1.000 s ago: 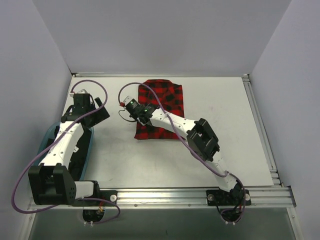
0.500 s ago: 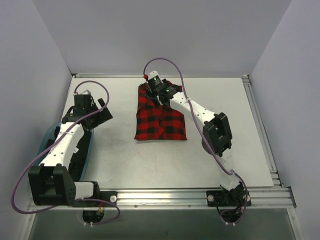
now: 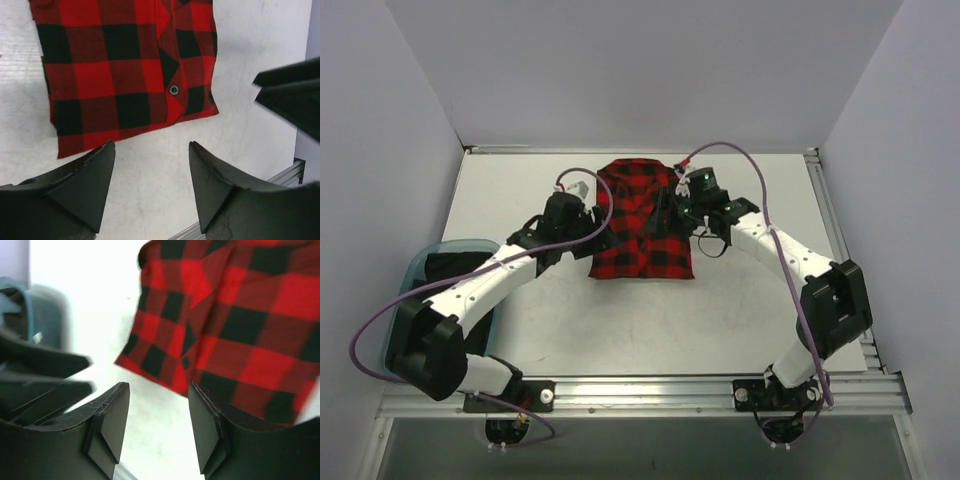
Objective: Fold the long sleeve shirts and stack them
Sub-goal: Fold the shirt
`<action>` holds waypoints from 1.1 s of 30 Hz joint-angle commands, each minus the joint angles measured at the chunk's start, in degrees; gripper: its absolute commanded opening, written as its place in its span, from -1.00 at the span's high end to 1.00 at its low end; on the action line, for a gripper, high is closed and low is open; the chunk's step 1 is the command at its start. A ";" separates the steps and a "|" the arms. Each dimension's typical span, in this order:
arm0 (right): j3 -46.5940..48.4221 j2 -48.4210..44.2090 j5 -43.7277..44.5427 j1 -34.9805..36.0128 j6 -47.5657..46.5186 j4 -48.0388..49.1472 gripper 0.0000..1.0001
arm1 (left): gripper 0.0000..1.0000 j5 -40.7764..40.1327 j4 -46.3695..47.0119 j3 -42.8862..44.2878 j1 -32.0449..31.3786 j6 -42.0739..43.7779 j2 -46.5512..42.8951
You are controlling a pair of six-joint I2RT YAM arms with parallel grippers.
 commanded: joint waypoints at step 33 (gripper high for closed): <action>-22.03 -0.39 -22.55 -12.01 19.67 33.14 0.05 | -0.22 -4.06 11.77 -5.75 -2.27 -5.63 11.26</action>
